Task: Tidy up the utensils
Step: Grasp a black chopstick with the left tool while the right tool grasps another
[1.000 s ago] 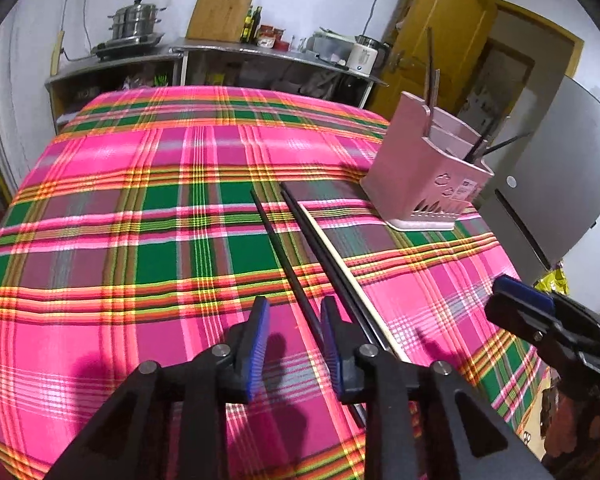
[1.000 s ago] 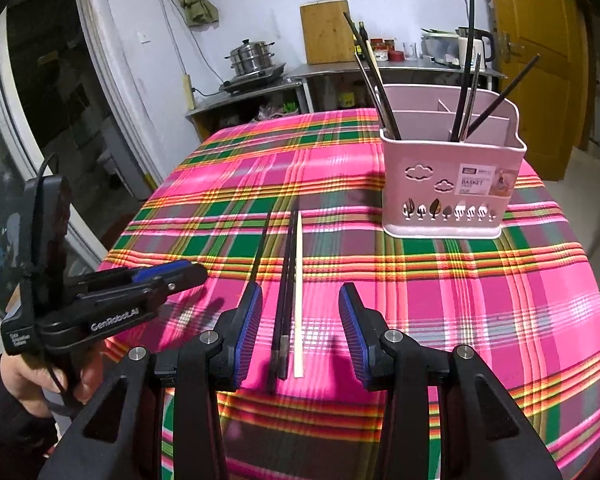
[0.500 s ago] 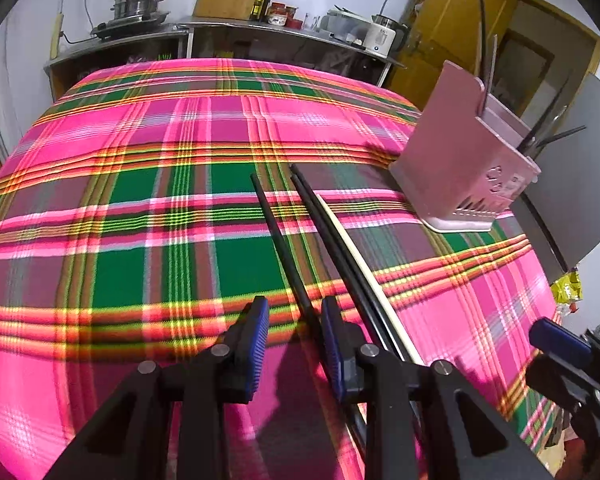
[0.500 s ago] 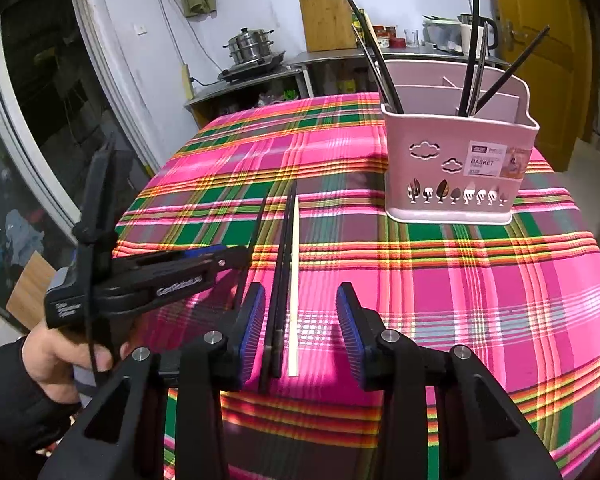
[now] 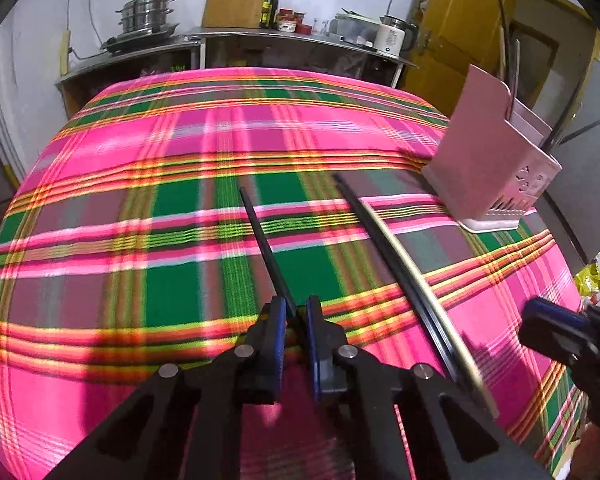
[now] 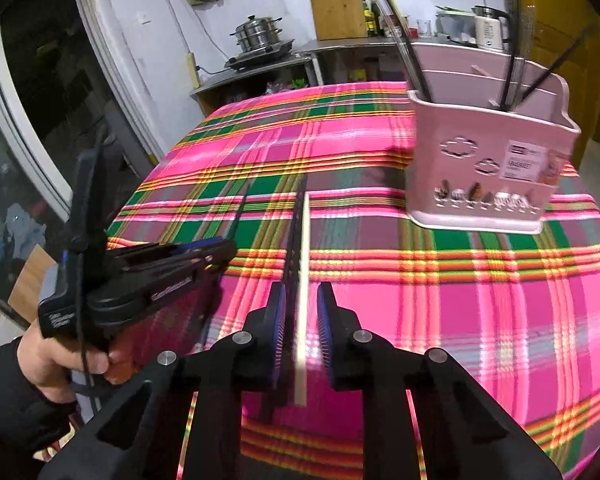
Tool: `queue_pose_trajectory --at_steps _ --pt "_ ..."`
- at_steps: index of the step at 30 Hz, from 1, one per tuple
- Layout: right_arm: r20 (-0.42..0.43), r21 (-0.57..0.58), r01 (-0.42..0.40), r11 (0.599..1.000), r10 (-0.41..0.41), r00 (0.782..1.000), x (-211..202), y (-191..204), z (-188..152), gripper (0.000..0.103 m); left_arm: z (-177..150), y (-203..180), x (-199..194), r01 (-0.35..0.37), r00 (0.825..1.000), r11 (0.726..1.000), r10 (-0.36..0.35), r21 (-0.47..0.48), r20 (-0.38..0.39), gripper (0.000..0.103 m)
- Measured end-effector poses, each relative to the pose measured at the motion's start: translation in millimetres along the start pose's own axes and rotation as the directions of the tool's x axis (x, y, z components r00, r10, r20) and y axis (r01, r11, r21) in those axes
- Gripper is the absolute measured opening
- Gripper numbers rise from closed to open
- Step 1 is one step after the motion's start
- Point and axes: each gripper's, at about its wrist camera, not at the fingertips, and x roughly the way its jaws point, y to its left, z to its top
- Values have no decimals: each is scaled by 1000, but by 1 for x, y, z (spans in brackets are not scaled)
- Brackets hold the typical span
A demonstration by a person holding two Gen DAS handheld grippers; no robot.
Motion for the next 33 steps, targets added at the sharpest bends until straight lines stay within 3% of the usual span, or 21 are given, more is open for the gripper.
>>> queue_pose_trajectory --at_steps 15,25,33 --pt "-93 -61 2 998 -8 996 76 13 30 17 -11 25 -12 11 1000 999 -11 -31 -4 11" --pt "-94 -78 3 997 -10 995 85 14 38 17 -3 35 -8 56 998 993 -59 -107 -17 11" --pt "-103 -79 17 997 -26 994 93 14 42 17 8 33 1 43 999 993 -44 -113 -7 12"
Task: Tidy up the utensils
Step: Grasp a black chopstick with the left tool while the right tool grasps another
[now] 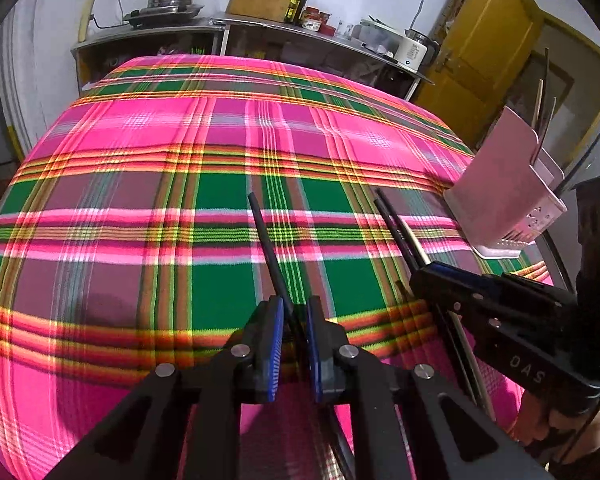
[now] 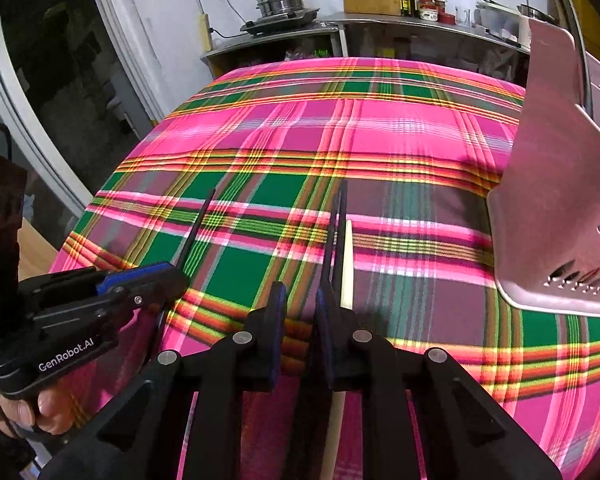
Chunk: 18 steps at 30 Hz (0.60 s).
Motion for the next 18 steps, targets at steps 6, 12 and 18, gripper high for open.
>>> queue_pose_trajectory --at_steps 6,12,18 --pt "-12 3 16 1000 -16 1000 6 -2 1 17 5 -2 5 -6 1000 1000 6 5 7 14" --pt "-17 -11 39 999 -39 999 11 3 6 16 11 -7 11 -29 999 999 29 19 13 14" --pt "-24 -9 54 998 -54 998 14 2 10 7 13 -17 15 -89 996 993 87 74 18 12"
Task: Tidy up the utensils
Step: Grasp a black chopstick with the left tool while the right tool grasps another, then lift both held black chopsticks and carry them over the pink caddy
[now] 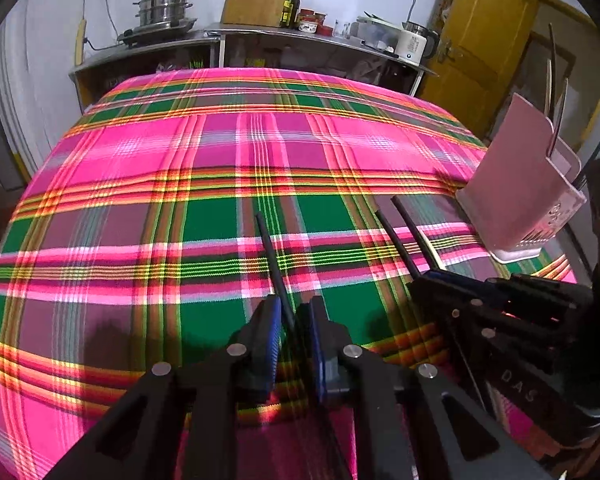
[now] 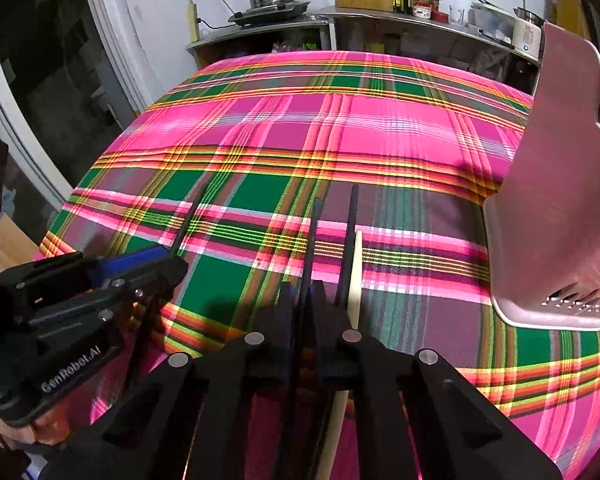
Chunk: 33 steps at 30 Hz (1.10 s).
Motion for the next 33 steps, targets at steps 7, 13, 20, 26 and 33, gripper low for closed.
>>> queue_pose_trajectory --at_steps 7,13,20,26,33 --pt "13 34 -40 999 40 999 -13 -5 -1 6 0 -2 -8 37 999 999 -37 -5 -11 6" --pt "88 46 -65 997 61 994 -51 -6 1 6 4 -9 -37 74 997 997 -75 10 33 5" --pt "194 52 -85 995 73 978 -102 -5 6 6 18 -18 -88 115 985 992 -120 43 123 5" --pt "276 52 -86 995 69 959 -144 -6 10 6 29 -29 -126 152 968 985 -165 80 187 5" --pt "321 50 -78 996 58 945 -171 -7 8 6 34 -44 -149 175 956 977 -198 120 215 5"
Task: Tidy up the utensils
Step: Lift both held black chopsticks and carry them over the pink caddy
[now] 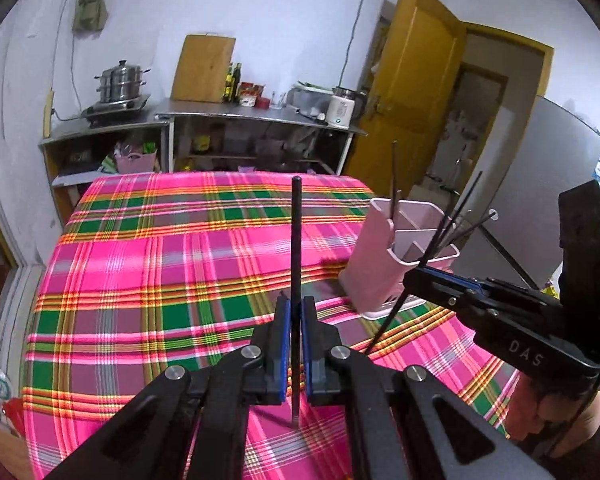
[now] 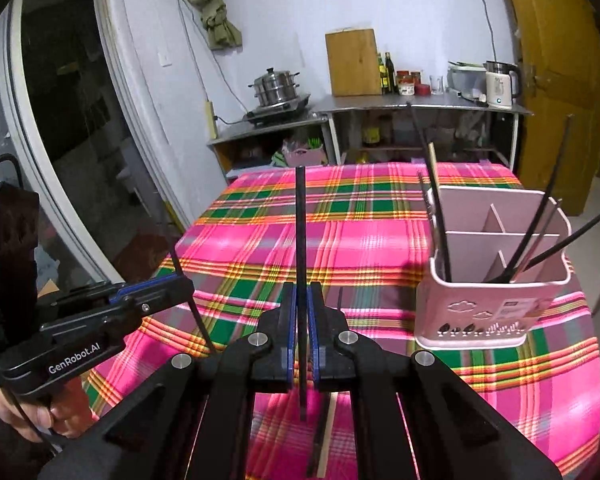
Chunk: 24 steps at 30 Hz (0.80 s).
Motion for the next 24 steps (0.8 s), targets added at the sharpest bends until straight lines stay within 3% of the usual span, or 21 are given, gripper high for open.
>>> queue_pose_trajectory --at_steps 10,24 --pt "36 3 11 1000 -11 999 -25 -7 0 6 10 -17 -11 38 999 999 -38 24 12 5" --pt "56 41 65 997 -68 996 -51 -36 -4 6 12 -41 1 117 993 993 -116 26 -35 5"
